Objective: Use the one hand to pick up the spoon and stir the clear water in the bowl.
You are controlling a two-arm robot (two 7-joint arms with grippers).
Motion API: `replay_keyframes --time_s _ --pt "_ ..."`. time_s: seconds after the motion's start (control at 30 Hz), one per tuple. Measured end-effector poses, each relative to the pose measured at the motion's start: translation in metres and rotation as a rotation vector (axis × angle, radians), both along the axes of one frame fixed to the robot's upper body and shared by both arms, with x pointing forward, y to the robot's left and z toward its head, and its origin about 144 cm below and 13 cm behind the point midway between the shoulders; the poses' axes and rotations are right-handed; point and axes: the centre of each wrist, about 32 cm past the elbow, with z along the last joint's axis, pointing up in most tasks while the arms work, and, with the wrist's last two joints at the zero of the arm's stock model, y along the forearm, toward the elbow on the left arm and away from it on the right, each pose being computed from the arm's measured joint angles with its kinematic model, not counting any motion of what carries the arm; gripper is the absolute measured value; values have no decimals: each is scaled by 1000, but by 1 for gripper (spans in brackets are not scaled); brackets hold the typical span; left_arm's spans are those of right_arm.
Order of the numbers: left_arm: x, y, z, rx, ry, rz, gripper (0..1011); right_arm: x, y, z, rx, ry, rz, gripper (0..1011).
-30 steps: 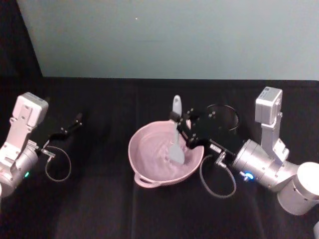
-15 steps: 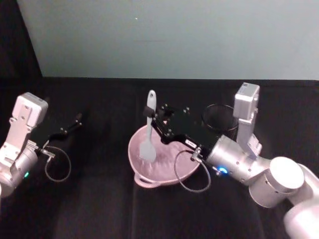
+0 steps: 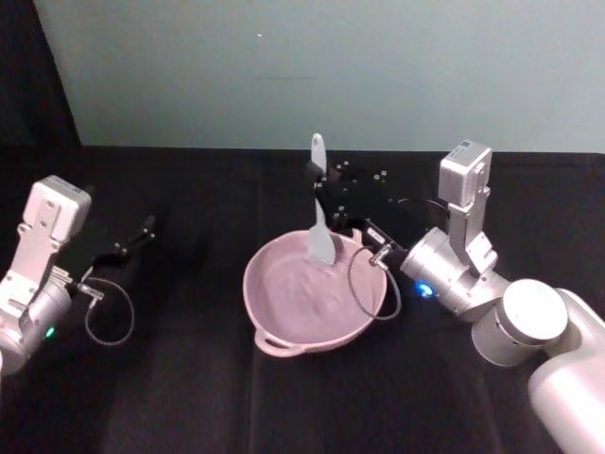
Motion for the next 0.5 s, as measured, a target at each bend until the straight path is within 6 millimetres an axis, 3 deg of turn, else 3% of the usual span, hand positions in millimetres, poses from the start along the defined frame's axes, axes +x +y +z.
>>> replay_keyframes --time_s 0.27,0.5 --pt "0 0 0 0 0 0 1011 -10 -27 8 -40 0 -30 111" --pt "0 0 0 0 0 0 1011 -32 -43 14 -35 86 59 111"
